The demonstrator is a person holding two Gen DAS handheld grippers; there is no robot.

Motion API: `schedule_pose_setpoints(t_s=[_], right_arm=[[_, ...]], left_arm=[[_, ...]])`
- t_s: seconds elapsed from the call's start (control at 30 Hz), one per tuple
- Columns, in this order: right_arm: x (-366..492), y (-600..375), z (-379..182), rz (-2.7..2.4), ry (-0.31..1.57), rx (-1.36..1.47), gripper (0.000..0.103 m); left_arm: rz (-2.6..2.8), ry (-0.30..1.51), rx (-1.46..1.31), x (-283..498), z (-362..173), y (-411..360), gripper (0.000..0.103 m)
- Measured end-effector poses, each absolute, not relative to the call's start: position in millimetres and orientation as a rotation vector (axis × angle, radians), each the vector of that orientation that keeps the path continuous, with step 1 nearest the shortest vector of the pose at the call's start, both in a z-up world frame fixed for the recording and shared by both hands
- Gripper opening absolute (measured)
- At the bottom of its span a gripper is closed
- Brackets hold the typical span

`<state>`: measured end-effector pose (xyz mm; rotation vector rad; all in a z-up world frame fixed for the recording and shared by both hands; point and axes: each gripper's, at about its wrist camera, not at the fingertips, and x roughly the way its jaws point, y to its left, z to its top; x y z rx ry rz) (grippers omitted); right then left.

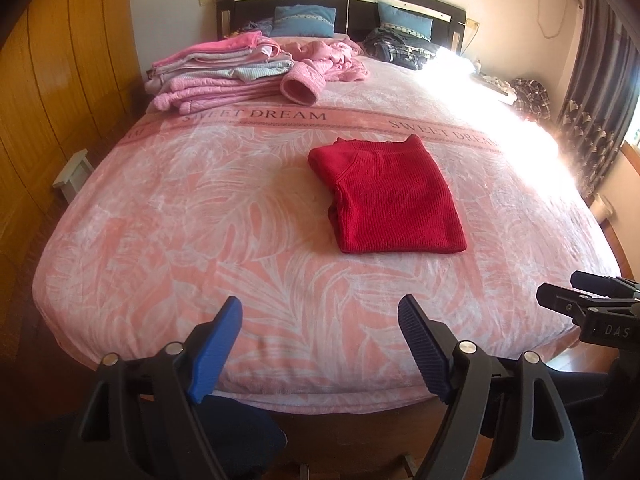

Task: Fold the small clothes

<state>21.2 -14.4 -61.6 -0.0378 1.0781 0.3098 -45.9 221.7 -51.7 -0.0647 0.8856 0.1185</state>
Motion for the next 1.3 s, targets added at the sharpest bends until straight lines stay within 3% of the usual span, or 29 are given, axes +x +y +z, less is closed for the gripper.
schedule_pose_setpoints(t_s=[1.3], right_arm=[[12,4,-67,0.309,1.07,-0.11,0.095]], left_arm=[[0.146,0.905,-0.008,-47,-64,215,0.082]])
